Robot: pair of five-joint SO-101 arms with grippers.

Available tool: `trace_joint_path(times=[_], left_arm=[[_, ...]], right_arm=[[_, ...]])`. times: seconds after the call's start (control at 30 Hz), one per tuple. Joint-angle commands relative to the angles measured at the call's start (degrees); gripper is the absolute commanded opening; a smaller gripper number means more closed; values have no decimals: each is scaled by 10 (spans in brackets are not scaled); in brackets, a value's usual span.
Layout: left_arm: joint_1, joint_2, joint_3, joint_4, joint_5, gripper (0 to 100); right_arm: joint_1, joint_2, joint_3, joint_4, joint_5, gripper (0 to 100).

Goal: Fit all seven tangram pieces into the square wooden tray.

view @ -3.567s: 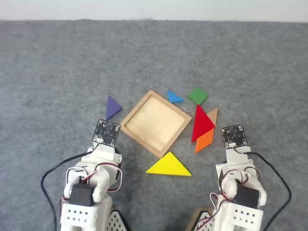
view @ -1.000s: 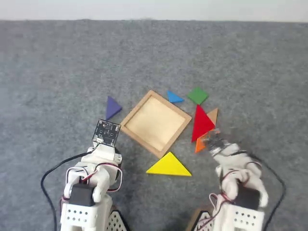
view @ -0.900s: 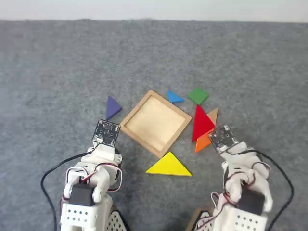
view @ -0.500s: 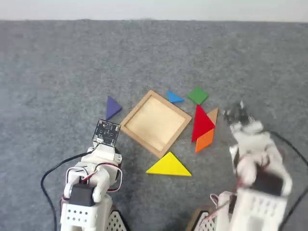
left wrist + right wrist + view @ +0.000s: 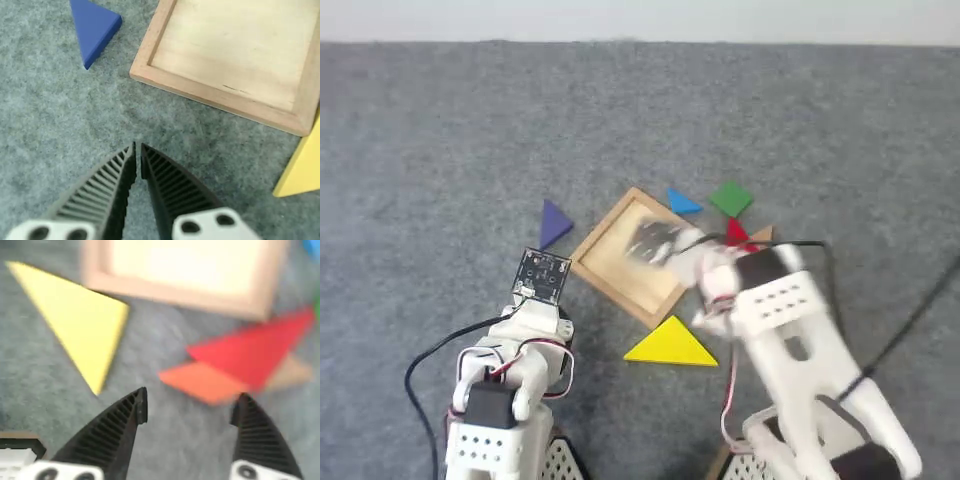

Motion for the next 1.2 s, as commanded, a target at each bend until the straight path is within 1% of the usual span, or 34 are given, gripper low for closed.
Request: trace_joint_path(times=[0.0,0.1,0.2,0.4,0.57,0.73,0.9,1.0,1.17], left_arm=[[-1,-9,-6,2,-2,19],[-1,-9,-6,2,-2,19],[-1,-9,-6,2,-2,19],[-1,-9,-6,2,-2,19],[-1,-9,-6,2,-2,19],[0,-9,-6,2,-2,19],[-1,-9,-6,2,-2,19],[-1,-9,-6,2,-2,19],[0,-9,-6,2,-2,19]], right_arm=[[-86,2,11,-48,7,299],[-113,17,10,-71,9,299],[-131,63,10,-91,11,299],[-134,168,9,-148,11,299],[-132,221,-10,-145,6,299],[-135,209,-13,-124,7,299],[-131,120,-11,-79,4,299],[-136,73,-4,-55,-11,299],[-170,78,58,-80,-15,299]])
